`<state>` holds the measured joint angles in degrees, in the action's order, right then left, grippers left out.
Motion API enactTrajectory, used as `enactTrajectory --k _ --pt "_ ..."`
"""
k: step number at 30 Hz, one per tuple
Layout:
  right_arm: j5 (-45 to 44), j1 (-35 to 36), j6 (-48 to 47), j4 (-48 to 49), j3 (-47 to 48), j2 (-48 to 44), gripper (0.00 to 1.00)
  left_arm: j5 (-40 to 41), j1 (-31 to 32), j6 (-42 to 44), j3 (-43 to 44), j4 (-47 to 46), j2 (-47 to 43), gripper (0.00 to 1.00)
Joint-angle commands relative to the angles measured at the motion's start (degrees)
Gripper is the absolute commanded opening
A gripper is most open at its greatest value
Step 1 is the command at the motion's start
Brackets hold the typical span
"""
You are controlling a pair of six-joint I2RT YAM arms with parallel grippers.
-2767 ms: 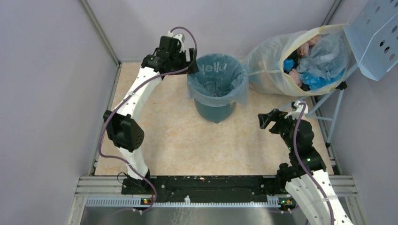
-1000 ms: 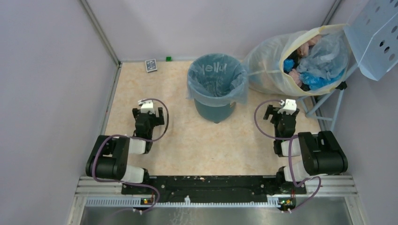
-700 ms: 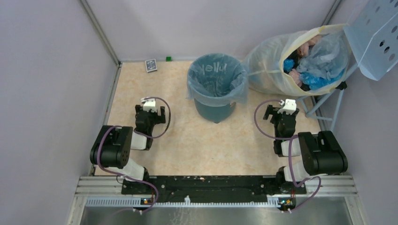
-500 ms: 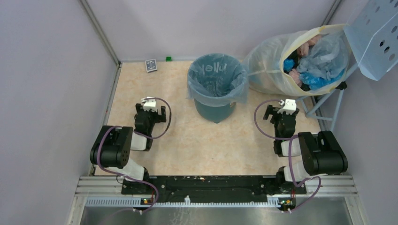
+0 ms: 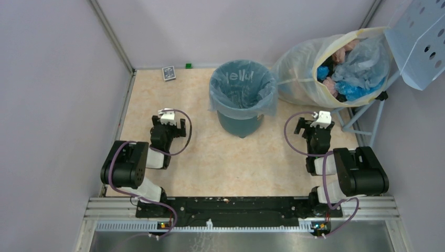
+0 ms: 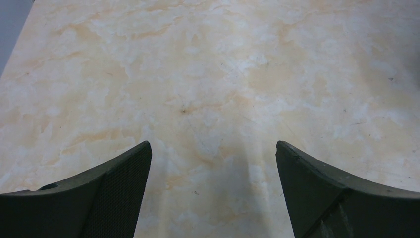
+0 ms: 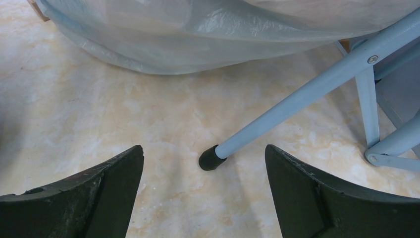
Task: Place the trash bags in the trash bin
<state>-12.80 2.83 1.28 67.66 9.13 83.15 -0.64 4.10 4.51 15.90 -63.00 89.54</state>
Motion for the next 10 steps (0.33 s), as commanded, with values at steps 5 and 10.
enactTrajectory --k 5,10 --pt "0.6 -0.1 0.4 2.0 1.4 0.3 0.92 -1.0 -0.3 0.3 0.4 -3.0 0.4 0.99" --pt "0.6 -0.1 0.4 2.1 1.4 0.3 0.92 -0.9 -0.3 0.4 0.3 -3.0 0.3 0.99"
